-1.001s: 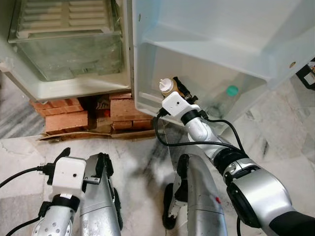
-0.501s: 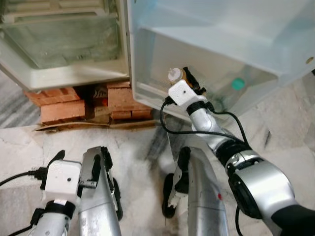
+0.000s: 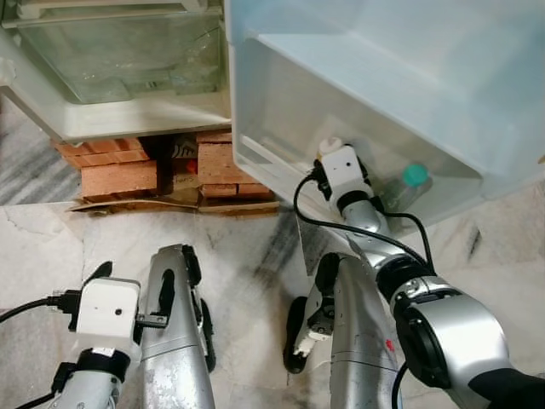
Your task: Restocking fridge
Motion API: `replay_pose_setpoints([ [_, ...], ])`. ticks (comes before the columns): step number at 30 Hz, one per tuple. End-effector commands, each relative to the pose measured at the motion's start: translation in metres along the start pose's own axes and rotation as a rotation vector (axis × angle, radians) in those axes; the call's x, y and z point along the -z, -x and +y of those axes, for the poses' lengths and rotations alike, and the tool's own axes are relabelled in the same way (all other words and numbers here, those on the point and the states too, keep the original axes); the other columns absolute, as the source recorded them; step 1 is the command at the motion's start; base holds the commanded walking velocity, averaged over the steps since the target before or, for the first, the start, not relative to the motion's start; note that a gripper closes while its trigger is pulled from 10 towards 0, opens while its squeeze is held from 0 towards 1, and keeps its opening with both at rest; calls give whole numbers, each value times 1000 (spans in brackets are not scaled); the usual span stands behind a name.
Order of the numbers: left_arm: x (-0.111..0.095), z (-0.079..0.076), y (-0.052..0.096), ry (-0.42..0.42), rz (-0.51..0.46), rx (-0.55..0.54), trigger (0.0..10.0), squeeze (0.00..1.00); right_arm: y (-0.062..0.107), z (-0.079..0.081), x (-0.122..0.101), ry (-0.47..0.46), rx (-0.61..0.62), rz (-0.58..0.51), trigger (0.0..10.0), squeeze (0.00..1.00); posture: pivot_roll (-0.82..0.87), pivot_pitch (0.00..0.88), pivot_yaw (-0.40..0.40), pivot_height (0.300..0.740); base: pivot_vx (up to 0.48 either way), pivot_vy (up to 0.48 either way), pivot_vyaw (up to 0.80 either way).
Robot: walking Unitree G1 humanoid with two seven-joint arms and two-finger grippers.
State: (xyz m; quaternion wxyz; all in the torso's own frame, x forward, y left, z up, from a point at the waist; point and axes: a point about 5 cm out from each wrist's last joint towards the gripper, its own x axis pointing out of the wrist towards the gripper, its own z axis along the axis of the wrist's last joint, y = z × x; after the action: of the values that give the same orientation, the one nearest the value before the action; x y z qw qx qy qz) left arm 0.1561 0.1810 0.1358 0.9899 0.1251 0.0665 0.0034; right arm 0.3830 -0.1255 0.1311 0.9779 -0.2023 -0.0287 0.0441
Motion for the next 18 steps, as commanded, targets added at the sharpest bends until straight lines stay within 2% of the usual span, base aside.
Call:
replay_pose_setpoints([
  [1, 8, 0, 3, -2, 51, 10, 10000, 0, 14, -8, 34, -4, 23, 138, 10000, 1000, 295, 444, -90, 518, 0, 0, 0],
  [7, 11, 1, -2, -14, 50, 16, 10000, 0, 10, -17, 27, 72, 32, 101, 10000, 1000, 284, 425, -84, 518, 0, 0, 0],
  [8, 11, 1, -4, -15, 50, 17, 10000, 0, 8, -22, 24, 84, 47, 89, 10000, 1000, 279, 416, -81, 518, 0, 0, 0],
  [14, 12, 1, -13, -27, 34, 25, 10000, 0, 3, -38, 14, 103, 76, 43, 10000, 1000, 269, 380, -79, 518, 0, 0, 0],
  [18, 11, 3, -18, -29, 20, 17, 10000, 0, -1, -43, 5, 129, 80, -2, 10000, 1000, 261, 365, -81, 518, 0, 0, 0],
])
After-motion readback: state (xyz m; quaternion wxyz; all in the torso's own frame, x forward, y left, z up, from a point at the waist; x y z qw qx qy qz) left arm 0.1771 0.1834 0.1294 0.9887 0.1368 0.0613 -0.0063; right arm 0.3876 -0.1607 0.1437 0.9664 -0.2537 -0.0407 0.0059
